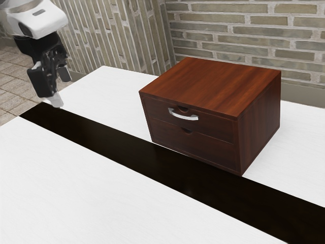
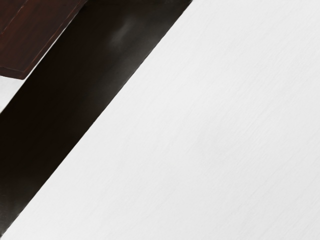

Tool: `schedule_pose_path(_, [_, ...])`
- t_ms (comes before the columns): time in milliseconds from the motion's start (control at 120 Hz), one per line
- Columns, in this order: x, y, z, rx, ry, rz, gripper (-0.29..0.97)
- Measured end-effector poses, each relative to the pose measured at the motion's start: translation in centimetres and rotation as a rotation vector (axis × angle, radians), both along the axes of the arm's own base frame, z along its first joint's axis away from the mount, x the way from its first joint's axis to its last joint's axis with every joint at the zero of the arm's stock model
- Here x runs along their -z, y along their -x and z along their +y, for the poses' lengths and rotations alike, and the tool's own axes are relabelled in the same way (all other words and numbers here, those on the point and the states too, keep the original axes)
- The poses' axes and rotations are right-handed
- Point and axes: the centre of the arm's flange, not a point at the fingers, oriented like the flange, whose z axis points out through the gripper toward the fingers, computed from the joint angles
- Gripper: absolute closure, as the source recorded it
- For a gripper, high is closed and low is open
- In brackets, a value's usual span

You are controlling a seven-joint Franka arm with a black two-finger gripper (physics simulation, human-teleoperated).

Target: Pull the drawer handle with one arm to open the drawer

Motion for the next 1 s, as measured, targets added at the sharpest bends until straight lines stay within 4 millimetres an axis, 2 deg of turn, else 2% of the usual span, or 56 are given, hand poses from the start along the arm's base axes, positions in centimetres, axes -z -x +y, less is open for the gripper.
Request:
schedule_pose_path(308, [-1.6, -1.7, 0.4, 0.364, -0.071, -0.106, 0.00])
schedule_pose_path(383, [-0.4, -3.7, 0.9, 0.423, -0.093, -0.079, 0.00])
schedule_pose_path(492, [2.4, -7.2, 3.6, 0.492, -0.124, -0.030, 0.00])
schedule_pose_path(550, [3.4, -8.3, 4.9, 0.535, -0.130, -0.018, 0.00])
schedule_pose_path(642, [4.0, -9.1, 5.7, 0.617, -0.118, -0.030, 0.00])
schedule_pose_path(767, [4.6, -9.8, 5.4, 0.735, -0.131, -0.052, 0.00])
schedule_pose_path(908, [7.0, -11.1, 5.6, 0.831, -0.147, -0.054, 0.00])
schedule_pose_path(1000, [7.9, -11.5, 6.0, 0.878, -0.164, -0.064, 0.00])
